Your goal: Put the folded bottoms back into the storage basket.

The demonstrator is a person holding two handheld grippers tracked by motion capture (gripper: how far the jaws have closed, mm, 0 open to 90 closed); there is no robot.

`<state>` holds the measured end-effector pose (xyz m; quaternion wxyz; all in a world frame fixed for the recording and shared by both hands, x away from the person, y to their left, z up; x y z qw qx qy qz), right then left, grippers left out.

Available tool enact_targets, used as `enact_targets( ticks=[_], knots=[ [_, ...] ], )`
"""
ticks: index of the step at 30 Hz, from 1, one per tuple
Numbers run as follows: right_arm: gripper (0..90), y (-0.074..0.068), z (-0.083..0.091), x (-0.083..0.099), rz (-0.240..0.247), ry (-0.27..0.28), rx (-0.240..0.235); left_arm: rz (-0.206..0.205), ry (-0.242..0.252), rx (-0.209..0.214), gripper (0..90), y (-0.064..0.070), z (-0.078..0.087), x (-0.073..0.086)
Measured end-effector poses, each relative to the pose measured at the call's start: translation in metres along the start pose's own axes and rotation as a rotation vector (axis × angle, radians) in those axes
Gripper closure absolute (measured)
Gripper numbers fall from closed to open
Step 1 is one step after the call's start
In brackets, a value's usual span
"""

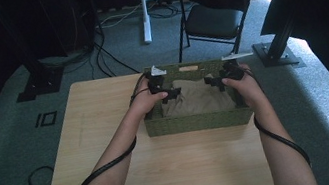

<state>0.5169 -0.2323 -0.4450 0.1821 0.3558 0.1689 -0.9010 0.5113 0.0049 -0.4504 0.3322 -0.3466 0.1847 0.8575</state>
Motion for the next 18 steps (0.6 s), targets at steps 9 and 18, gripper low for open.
enact_targets(
  ticks=[9, 18],
  knots=[
    [15.3, -0.013, 0.016, 0.006, 0.020, 0.044, -0.040, -0.019, 0.031, 0.015, 17.9, 0.012, 0.015, -0.002],
    [15.2, -0.023, 0.028, 0.017, 0.057, 0.080, -0.074, -0.042, 0.040, 0.050, 17.9, 0.027, 0.026, 0.009]
  ],
)
Point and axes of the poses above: each handheld gripper's, and its own axes: z roughly backward along the jaws, x roughly out of its underside, y roughly to its right, the point moved 5 cm from there along -z, roughly forward along the jaws, and after that the axes turned 8 degrees about -y, right-handed, at the moved point
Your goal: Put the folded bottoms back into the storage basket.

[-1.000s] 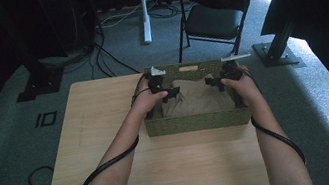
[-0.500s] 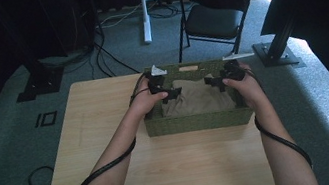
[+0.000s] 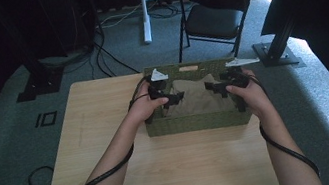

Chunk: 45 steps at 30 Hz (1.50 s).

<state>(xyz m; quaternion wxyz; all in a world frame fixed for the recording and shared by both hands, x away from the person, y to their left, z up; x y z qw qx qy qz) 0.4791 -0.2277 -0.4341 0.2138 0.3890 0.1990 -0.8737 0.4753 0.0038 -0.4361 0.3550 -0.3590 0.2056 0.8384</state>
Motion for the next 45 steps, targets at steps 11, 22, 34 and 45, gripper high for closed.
enact_targets(
  ticks=[11, 22, 34, 45],
  knots=[
    [13.7, -0.024, 0.023, 0.026, 0.044, 0.019, -0.028, -0.041, 0.000, 0.021, 17.9, 0.026, 0.014, 0.021],
    [13.7, -0.040, 0.035, 0.055, 0.059, 0.045, -0.056, -0.075, 0.033, 0.030, 18.2, 0.049, 0.034, 0.038],
    [13.7, -0.056, 0.052, 0.085, 0.103, 0.067, -0.066, -0.088, 0.049, 0.009, 18.5, 0.063, 0.049, 0.063],
    [13.1, -0.062, 0.050, 0.116, 0.133, 0.041, -0.070, -0.081, 0.056, 0.035, 18.5, 0.065, 0.055, 0.101]
  ],
)
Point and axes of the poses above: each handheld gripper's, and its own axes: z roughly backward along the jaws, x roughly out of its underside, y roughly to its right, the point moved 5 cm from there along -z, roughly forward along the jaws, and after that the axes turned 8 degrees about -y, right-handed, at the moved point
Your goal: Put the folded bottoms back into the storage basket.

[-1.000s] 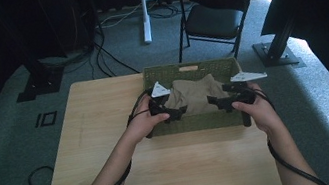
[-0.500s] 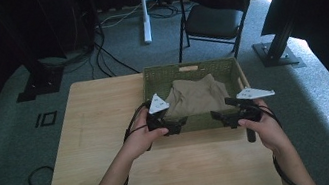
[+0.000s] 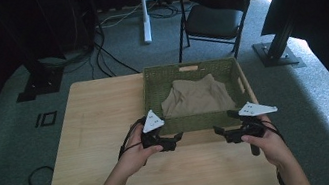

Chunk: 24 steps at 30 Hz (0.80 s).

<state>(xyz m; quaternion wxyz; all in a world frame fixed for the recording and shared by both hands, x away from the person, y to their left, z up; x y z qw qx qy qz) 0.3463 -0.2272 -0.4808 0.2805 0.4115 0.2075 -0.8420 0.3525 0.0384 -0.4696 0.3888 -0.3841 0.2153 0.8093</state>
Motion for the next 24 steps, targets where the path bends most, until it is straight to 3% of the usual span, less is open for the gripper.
enact_targets(
  ticks=[7, 12, 14, 15, 18, 24],
  knots=[
    [13.0, 0.001, -0.004, 0.021, -0.005, -0.021, 0.000, 0.019, -0.003, -0.009, 18.5, -0.005, 0.003, 0.019],
    [12.4, 0.003, -0.011, 0.042, 0.007, -0.058, 0.021, 0.026, -0.036, -0.008, 18.5, -0.007, 0.000, 0.042],
    [12.4, 0.004, -0.013, 0.045, 0.011, -0.063, 0.029, 0.026, -0.036, -0.008, 18.5, -0.007, 0.000, 0.042],
    [12.0, 0.005, -0.015, 0.051, 0.015, -0.075, 0.041, 0.037, -0.043, -0.008, 18.5, -0.009, -0.002, 0.052],
    [11.9, 0.007, -0.018, 0.058, 0.013, -0.086, 0.049, 0.025, -0.061, -0.013, 18.5, -0.010, -0.005, 0.063],
    [11.8, 0.014, -0.023, 0.075, 0.004, -0.117, 0.074, 0.058, -0.097, -0.040, 18.5, -0.019, -0.009, 0.087]
  ],
)
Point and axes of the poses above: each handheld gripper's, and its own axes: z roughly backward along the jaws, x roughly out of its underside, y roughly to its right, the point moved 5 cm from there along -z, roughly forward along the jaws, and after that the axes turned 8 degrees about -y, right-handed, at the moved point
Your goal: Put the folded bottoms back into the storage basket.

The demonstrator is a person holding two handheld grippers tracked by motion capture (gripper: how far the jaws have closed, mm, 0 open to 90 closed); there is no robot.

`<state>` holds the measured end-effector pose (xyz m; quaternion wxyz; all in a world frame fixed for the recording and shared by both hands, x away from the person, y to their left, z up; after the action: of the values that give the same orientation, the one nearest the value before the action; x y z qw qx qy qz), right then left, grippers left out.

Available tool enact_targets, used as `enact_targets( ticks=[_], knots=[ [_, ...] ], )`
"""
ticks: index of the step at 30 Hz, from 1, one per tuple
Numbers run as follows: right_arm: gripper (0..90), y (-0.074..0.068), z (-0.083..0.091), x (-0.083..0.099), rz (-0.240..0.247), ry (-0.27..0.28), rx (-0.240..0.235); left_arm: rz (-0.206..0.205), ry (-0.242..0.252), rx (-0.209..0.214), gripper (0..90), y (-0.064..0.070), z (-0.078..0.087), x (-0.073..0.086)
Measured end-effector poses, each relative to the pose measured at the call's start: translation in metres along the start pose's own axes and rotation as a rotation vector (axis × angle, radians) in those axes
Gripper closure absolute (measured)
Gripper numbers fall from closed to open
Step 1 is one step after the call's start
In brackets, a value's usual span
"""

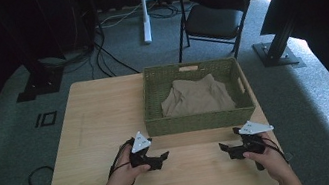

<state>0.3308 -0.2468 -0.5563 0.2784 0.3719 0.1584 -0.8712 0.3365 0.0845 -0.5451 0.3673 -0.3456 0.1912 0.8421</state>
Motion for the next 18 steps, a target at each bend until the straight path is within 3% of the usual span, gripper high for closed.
enact_targets(
  ticks=[11, 18],
  knots=[
    [11.7, 0.008, -0.007, 0.024, -0.015, -0.064, 0.047, 0.078, -0.049, -0.065, 18.5, -0.027, 0.002, 0.034],
    [11.7, 0.014, -0.005, 0.034, -0.030, -0.088, 0.086, 0.101, -0.088, -0.155, 18.4, -0.039, 0.009, 0.048]
  ],
)
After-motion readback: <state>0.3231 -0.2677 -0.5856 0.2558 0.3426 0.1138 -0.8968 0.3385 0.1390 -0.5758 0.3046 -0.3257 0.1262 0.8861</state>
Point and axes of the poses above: each handheld gripper's, and its own axes: z roughly backward along the jaws, x roughly out of its underside, y roughly to its right, the point moved 5 cm from there along -z, roughly forward along the jaws, and after that the axes turned 8 degrees about -y, right-handed, at the moved point
